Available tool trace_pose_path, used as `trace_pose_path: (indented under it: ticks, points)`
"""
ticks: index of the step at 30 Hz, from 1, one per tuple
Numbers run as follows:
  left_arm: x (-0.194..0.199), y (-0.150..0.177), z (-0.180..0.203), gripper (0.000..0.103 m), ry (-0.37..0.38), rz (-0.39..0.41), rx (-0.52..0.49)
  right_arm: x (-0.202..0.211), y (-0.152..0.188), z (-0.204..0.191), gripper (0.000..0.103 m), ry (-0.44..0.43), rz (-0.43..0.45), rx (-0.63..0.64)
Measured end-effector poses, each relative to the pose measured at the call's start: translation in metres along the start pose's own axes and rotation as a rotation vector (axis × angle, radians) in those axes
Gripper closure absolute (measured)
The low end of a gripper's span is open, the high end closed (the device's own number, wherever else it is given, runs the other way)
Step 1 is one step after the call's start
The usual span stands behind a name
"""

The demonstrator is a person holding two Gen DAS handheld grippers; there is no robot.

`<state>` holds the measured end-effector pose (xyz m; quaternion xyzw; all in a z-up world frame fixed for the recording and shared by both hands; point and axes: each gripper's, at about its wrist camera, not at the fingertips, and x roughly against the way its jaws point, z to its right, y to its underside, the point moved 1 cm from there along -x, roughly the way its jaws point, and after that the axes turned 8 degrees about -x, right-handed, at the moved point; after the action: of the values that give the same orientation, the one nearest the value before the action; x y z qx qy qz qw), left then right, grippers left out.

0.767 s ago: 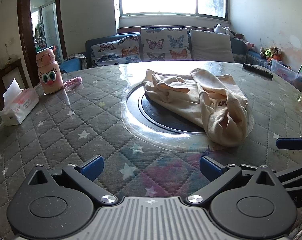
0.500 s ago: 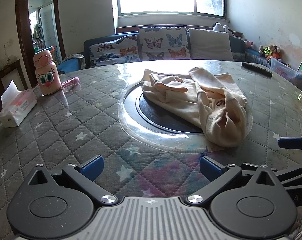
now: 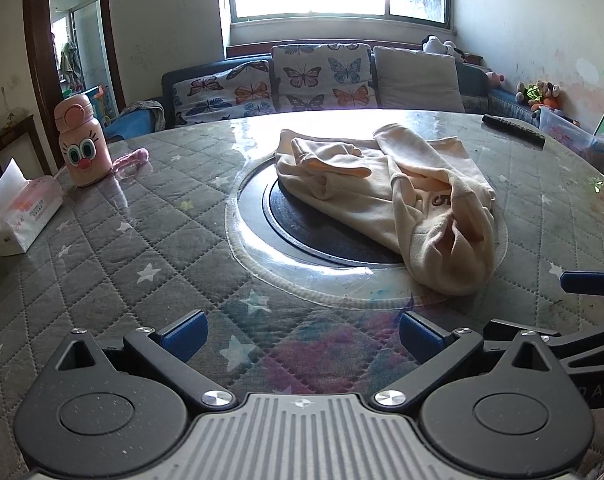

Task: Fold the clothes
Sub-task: 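Move both grippers toward the crumpled cream shirt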

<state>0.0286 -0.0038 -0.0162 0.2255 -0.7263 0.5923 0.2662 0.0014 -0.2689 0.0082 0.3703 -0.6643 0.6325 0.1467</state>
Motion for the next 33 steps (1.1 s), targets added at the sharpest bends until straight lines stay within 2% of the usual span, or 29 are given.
trace_pose_path:
  ticks: [33]
  points:
    - [-0.027, -0.013, -0.005, 0.000, 0.020, -0.023, -0.007, -0.021, -0.012, -0.001, 0.000, 0.053, -0.024, -0.034]
